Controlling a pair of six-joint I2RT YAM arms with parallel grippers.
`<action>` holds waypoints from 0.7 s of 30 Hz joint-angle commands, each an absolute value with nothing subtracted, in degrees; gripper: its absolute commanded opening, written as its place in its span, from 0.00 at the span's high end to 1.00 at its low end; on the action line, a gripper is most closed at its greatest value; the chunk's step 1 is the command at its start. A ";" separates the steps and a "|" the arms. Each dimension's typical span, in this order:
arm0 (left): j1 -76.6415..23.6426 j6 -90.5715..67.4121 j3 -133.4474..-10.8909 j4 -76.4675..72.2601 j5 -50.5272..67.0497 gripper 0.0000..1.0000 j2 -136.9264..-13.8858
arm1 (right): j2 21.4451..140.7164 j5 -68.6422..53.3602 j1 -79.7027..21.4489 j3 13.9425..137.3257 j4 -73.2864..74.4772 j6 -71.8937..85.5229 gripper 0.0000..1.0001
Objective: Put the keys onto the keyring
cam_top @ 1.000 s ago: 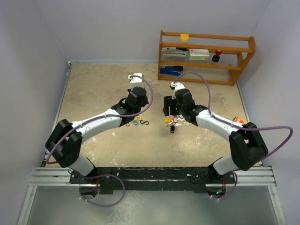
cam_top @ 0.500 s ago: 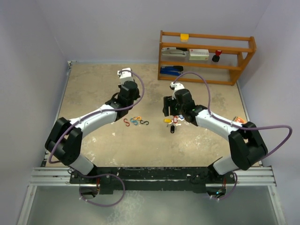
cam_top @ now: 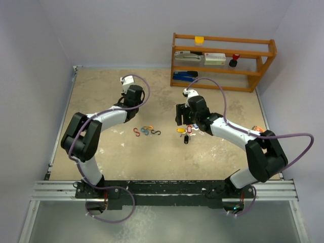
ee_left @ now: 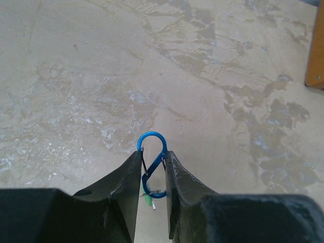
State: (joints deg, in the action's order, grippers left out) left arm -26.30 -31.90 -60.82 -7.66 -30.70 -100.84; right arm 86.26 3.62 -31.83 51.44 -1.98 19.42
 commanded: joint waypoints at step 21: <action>-26.34 -36.38 -57.05 -7.40 -24.84 0.39 -91.46 | 92.12 9.08 -31.90 59.23 7.51 19.38 0.31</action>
State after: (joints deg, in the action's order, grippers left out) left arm -23.22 -35.48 -58.57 -8.36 -25.54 -94.89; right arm 90.80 5.87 -31.83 54.92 1.74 19.05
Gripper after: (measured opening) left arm 0.616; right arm 0.693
